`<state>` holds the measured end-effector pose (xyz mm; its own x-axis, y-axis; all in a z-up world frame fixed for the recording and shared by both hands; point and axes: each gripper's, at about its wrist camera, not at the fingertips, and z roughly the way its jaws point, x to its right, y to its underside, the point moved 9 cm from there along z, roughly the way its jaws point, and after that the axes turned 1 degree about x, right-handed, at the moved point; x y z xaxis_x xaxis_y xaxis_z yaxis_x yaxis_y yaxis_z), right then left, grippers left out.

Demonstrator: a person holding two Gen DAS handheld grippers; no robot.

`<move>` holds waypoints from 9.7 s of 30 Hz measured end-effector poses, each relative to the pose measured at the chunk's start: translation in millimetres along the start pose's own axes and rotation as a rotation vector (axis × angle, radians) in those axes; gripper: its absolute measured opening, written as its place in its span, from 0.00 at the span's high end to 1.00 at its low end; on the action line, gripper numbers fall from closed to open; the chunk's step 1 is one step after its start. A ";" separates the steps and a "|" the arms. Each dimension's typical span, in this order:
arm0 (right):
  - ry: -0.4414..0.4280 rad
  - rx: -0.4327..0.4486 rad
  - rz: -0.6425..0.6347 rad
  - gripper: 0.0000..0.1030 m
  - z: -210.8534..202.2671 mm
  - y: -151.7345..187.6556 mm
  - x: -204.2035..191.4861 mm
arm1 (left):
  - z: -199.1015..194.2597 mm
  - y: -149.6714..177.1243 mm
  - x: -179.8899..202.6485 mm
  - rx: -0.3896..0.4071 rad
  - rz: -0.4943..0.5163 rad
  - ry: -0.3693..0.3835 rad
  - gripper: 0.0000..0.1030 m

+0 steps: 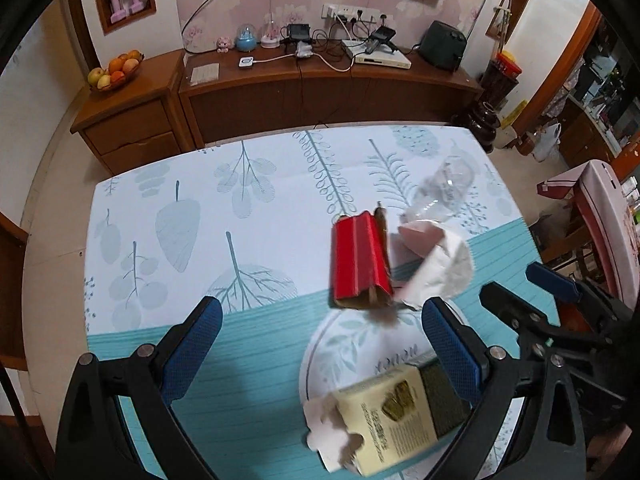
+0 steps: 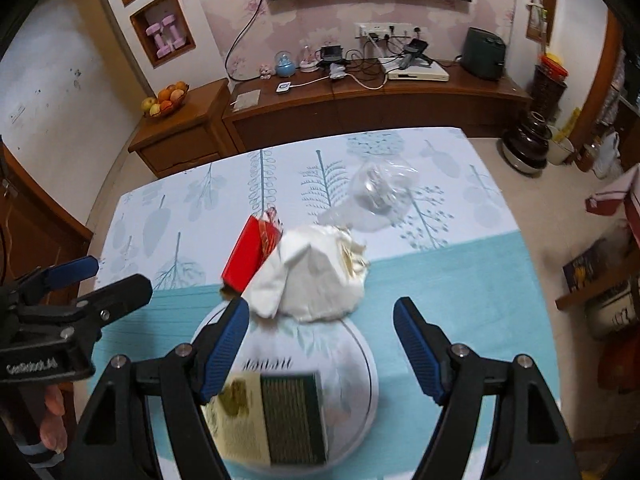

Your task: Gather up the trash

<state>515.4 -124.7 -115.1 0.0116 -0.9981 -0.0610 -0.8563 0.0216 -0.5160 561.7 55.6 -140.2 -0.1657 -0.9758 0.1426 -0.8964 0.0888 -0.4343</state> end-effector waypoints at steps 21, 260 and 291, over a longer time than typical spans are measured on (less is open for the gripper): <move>-0.102 -0.118 0.069 0.23 95.0 -13.4 0.1 | 45.6 -12.4 -11.1 -0.041 0.001 0.050 0.04; -0.105 -0.168 0.047 0.23 -173.2 446.3 38.4 | -263.1 392.9 151.3 0.125 0.024 -0.068 0.01; -0.136 -0.077 -0.043 0.23 -216.4 400.5 28.4 | -267.1 392.9 148.7 0.152 0.007 -0.106 0.01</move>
<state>61.1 -157.0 -138.6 0.1149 -0.9807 -0.1580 -0.8905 -0.0312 -0.4538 75.0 -1.2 -52.0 -0.1201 -0.9916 0.0478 -0.8215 0.0722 -0.5656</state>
